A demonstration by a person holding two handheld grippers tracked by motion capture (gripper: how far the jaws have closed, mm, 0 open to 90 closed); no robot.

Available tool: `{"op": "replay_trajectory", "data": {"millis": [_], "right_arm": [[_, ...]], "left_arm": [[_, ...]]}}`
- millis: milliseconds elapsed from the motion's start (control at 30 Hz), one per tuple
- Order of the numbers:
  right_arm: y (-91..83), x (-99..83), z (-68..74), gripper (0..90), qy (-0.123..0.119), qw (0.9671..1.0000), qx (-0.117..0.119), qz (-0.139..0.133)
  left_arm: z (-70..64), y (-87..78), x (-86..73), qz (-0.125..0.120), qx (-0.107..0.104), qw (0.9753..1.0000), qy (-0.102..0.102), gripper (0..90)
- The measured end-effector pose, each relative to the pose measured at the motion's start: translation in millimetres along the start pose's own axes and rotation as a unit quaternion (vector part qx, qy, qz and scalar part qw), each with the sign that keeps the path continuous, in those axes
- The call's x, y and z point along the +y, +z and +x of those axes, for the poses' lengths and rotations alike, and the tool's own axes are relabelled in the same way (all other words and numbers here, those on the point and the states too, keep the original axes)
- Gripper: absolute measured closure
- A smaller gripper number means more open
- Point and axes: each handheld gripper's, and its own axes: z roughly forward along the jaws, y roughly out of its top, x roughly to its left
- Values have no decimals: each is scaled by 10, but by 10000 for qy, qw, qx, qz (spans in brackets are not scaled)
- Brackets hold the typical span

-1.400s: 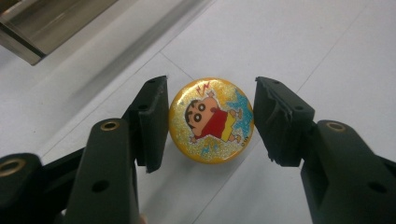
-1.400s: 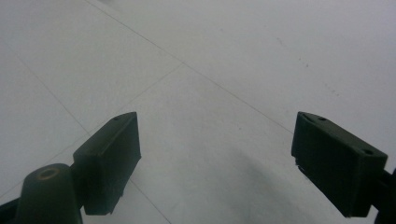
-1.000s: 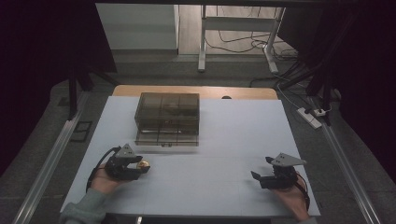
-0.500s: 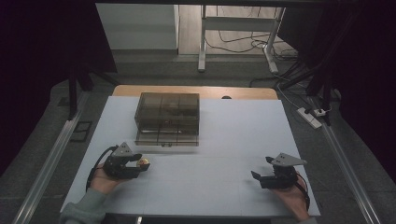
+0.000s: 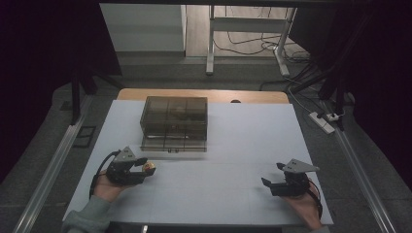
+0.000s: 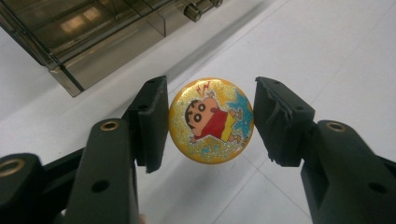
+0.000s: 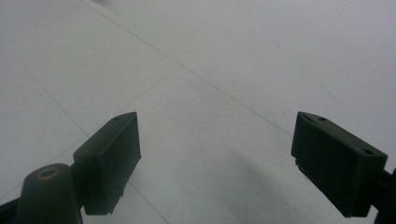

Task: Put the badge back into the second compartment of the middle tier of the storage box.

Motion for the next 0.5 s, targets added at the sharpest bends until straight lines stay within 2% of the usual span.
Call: {"op": "replay_trajectory", "data": {"millis": [500], "right_arm": [[-1,4,3,156,-13,10000,-7,8]], "left_arm": [[0,-48,61,-403,47,9991,-78,469]]}}
